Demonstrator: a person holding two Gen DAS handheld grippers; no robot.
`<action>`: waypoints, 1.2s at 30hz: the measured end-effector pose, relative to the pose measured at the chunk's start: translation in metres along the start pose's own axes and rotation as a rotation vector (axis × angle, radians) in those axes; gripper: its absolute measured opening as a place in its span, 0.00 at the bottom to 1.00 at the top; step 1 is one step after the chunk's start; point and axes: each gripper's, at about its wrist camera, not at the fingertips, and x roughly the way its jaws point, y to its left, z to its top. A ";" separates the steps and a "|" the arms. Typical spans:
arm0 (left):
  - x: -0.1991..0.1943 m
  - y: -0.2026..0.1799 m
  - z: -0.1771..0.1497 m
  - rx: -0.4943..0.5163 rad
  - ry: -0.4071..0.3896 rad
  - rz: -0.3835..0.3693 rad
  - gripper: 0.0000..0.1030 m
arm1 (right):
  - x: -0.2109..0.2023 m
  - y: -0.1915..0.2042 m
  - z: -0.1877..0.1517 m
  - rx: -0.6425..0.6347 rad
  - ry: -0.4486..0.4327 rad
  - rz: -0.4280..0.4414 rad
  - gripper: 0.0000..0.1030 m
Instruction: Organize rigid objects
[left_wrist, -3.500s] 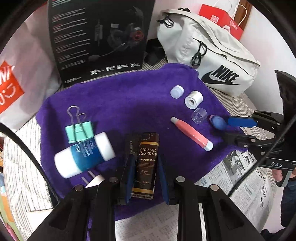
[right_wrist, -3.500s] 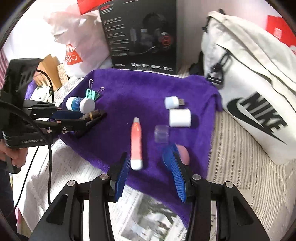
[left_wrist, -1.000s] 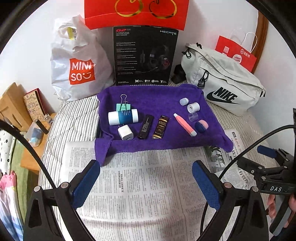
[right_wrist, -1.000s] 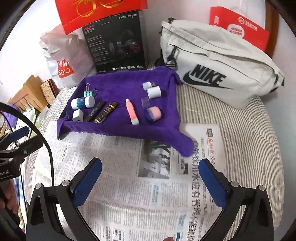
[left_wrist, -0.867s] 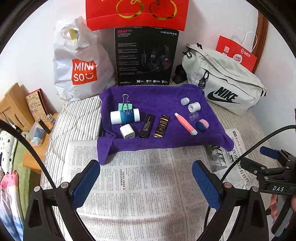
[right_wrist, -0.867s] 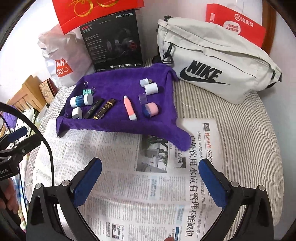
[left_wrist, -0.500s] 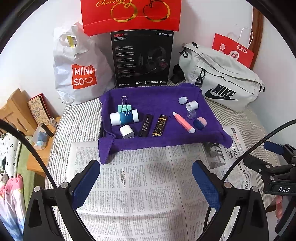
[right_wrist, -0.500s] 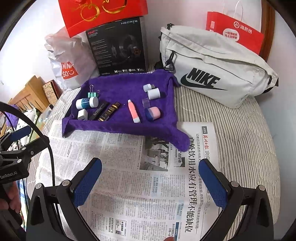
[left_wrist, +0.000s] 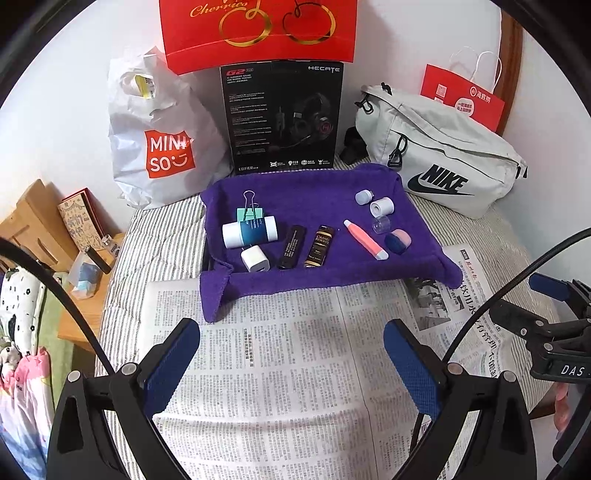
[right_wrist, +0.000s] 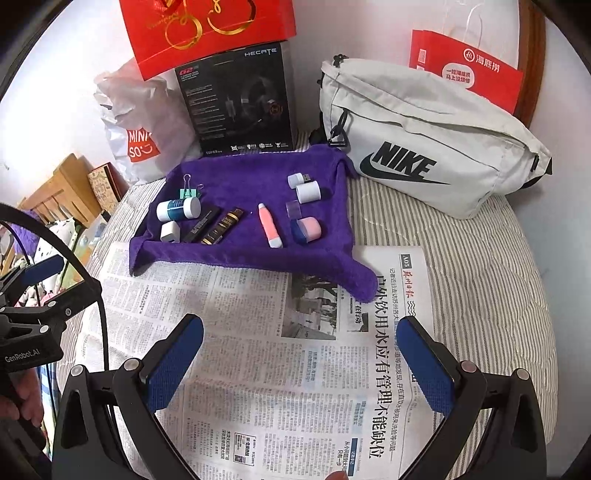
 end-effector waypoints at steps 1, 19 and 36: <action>0.000 0.000 0.000 0.000 -0.001 -0.001 0.98 | 0.000 0.000 0.000 0.000 -0.001 0.000 1.00; 0.001 0.003 0.001 0.011 0.012 0.007 0.98 | -0.001 0.004 -0.001 -0.003 0.003 0.004 1.00; 0.000 0.004 0.000 0.017 0.013 0.010 0.98 | -0.001 0.004 -0.001 -0.001 0.003 0.008 1.00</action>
